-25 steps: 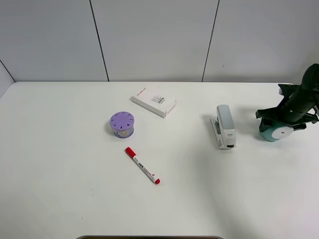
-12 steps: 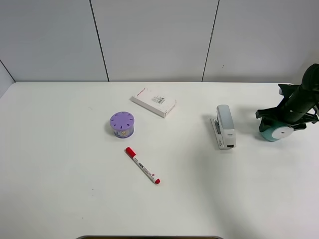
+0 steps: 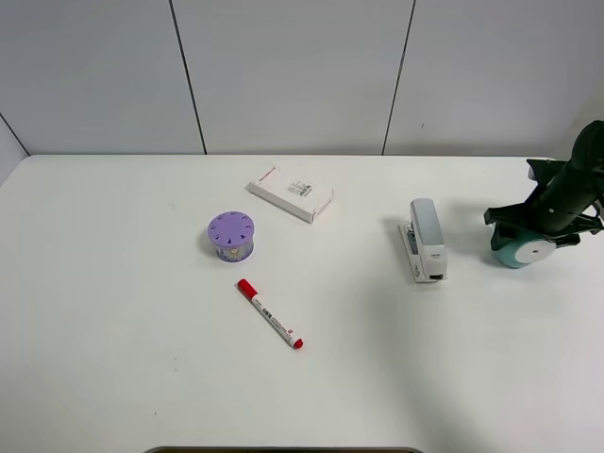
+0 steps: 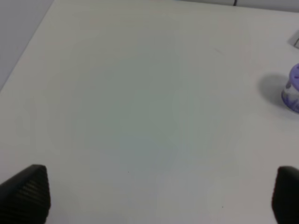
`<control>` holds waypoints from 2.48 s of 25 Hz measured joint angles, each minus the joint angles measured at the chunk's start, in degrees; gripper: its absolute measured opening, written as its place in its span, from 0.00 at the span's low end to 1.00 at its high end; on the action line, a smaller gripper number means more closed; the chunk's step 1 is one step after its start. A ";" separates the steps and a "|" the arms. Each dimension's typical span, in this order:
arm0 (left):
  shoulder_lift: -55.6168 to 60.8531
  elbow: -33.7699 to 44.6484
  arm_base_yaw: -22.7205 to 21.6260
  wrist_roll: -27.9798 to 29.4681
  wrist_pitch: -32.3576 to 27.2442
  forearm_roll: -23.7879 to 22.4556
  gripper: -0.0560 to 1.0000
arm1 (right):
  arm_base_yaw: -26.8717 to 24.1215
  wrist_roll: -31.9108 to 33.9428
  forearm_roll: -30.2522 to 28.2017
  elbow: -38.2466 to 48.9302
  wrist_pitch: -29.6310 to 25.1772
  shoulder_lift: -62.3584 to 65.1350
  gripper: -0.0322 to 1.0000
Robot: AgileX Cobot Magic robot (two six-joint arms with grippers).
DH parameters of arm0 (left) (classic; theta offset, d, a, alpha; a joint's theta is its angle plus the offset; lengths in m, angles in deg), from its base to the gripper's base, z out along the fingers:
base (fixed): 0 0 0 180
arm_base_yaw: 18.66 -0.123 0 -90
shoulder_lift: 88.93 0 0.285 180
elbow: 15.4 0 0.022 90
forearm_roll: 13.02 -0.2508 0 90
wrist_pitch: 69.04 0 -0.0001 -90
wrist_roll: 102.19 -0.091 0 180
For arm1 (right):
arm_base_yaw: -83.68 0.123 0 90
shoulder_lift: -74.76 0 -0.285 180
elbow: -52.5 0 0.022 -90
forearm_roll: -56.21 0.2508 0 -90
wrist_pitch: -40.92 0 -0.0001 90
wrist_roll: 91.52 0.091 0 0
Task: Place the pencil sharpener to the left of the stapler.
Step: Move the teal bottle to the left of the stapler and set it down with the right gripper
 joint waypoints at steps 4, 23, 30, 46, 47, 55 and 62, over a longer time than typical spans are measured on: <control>0.00 0.00 0.00 0.00 0.00 0.00 0.96 | 0.00 0.35 -0.39 0.00 -1.05 1.82 0.69; 0.00 0.00 0.00 0.00 0.00 0.00 0.96 | 4.83 3.40 -0.34 0.00 -5.88 16.95 0.69; 0.00 0.00 0.00 0.00 0.00 0.00 0.96 | 9.19 6.28 1.07 0.00 -7.03 20.08 0.69; 0.00 0.00 0.00 0.00 0.00 0.00 0.96 | 24.30 19.48 2.25 -8.59 -6.00 20.54 0.69; 0.00 0.00 0.00 0.00 0.00 0.00 0.96 | 24.87 20.01 2.25 -8.72 -6.00 20.54 0.69; 0.00 0.00 0.00 0.00 0.00 0.00 0.96 | 29.36 22.34 2.76 -9.02 -6.00 17.67 0.69; 0.00 0.00 0.00 0.00 0.00 0.00 0.96 | 33.71 24.04 3.13 -9.83 -5.14 12.44 0.69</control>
